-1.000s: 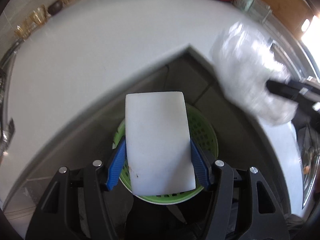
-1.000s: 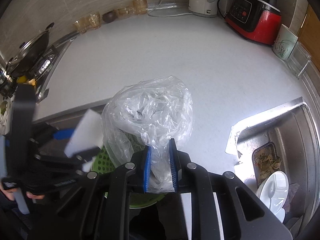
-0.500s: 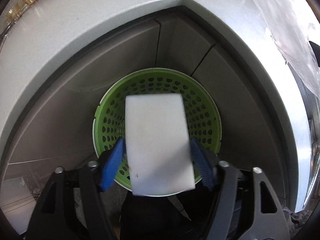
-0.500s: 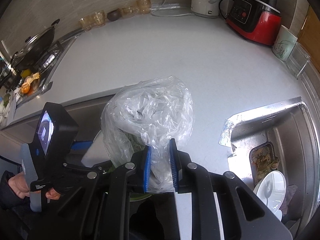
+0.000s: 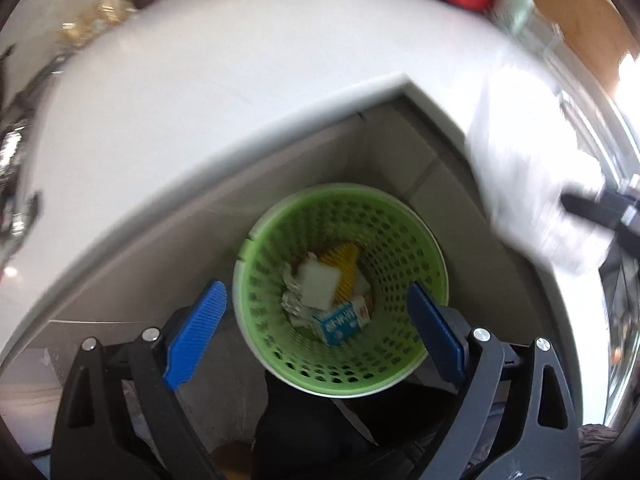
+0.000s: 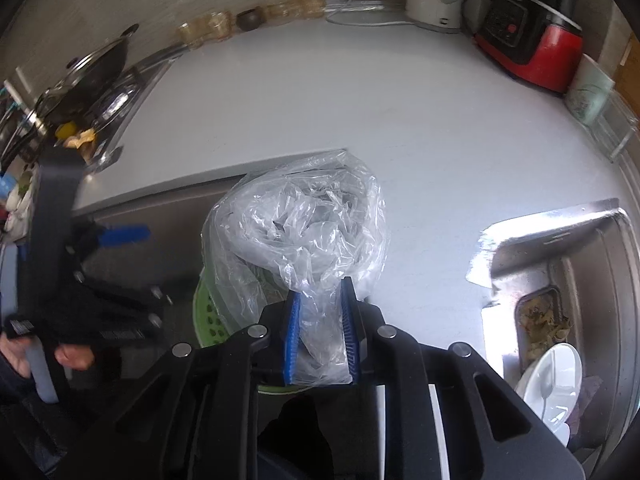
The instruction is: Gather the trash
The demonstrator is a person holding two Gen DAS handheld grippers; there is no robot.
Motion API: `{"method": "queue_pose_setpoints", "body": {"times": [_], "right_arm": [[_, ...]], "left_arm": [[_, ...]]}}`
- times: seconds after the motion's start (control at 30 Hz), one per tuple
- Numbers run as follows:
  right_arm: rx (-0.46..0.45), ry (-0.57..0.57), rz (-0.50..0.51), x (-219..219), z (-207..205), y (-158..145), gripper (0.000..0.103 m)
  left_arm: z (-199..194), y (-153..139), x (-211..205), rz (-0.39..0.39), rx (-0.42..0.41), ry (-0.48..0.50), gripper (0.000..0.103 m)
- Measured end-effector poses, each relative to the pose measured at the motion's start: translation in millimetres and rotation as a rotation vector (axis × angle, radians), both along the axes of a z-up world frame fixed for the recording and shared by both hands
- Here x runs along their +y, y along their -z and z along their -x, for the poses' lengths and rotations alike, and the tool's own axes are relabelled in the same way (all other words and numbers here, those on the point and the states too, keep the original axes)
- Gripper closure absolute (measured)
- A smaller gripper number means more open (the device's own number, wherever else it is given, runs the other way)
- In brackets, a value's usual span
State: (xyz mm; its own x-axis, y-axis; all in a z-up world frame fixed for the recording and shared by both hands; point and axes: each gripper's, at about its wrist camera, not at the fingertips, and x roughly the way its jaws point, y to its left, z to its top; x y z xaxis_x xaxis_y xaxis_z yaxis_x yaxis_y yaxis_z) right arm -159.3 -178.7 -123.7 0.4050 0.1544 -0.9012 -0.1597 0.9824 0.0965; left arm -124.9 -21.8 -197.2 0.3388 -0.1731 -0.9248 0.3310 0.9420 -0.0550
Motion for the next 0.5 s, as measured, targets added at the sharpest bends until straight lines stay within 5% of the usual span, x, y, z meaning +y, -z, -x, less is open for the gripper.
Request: {"method": "queue_pose_setpoints", "body": {"times": [0.13,0.33,0.4,0.5], "right_arm": [[0.048,-0.094,-0.014,28,-1,19,0.081],[0.127,-0.2,0.037,69,-9,72,0.076],[0.152,-0.216,0.05,78,-13,87,0.041],[0.163,-0.209,0.086,85,-18,103,0.024]], "left_arm": [[0,-33,39,0.011,-0.073,-0.096,0.009],[-6,-43,73,-0.06,-0.119,-0.191,0.008],[-8,-38,80,-0.058,-0.109,-0.219,0.008],[-12,-32,88,-0.072,-0.09,-0.268,0.008]]}}
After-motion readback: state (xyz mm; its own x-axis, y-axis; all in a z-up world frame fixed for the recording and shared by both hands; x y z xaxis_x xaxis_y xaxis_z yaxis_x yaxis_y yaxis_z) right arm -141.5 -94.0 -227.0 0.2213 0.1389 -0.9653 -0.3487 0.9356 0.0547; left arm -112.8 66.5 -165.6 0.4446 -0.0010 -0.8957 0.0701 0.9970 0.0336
